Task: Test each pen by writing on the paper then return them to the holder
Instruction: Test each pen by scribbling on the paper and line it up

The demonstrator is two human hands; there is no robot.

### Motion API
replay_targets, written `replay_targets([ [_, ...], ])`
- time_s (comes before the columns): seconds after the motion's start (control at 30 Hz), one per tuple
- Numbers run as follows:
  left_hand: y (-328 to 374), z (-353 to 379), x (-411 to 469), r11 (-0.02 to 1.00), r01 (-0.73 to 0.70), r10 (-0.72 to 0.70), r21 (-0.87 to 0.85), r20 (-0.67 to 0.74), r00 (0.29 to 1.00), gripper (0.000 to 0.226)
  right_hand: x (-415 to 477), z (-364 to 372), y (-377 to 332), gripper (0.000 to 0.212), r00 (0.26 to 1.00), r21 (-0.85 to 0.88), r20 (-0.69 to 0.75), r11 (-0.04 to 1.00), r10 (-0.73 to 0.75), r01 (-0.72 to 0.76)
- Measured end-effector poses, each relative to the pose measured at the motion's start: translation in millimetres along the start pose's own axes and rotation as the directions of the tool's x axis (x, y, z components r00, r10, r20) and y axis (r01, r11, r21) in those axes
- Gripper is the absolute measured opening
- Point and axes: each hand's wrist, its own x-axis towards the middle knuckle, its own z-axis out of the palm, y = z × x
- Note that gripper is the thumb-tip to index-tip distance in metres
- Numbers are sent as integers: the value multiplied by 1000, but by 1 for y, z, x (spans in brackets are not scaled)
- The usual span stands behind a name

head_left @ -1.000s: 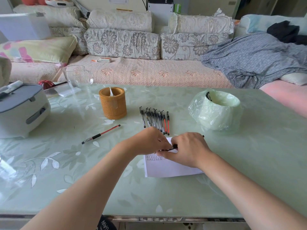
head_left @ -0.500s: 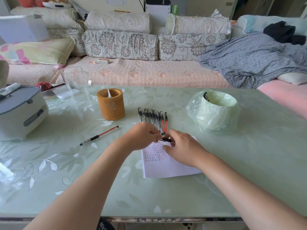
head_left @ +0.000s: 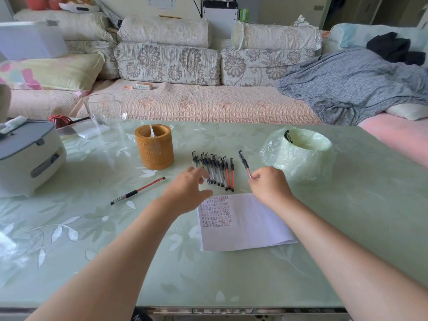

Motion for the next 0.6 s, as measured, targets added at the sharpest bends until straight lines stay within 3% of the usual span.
replay_targets([
  [0.1,2,11,-3,990,-74,54,123,159,986,48,7,6,-3,33,999,-27,-3,999,35,-35],
  [0.2,3,19,-3,980,-76,35,182,218,975,58,14,17,-8,33,998,-11,2,998,56,-56],
  [0.43,-3,20,-8,978,-107,74,178,183,980,52,21,31,-20,45,997,-5,71,1000,12,-11],
  [0.6,-25,8,-14,985,-55,37,163,110,993,53,17,31,-40,33,996,-14,79,998,-52,53],
])
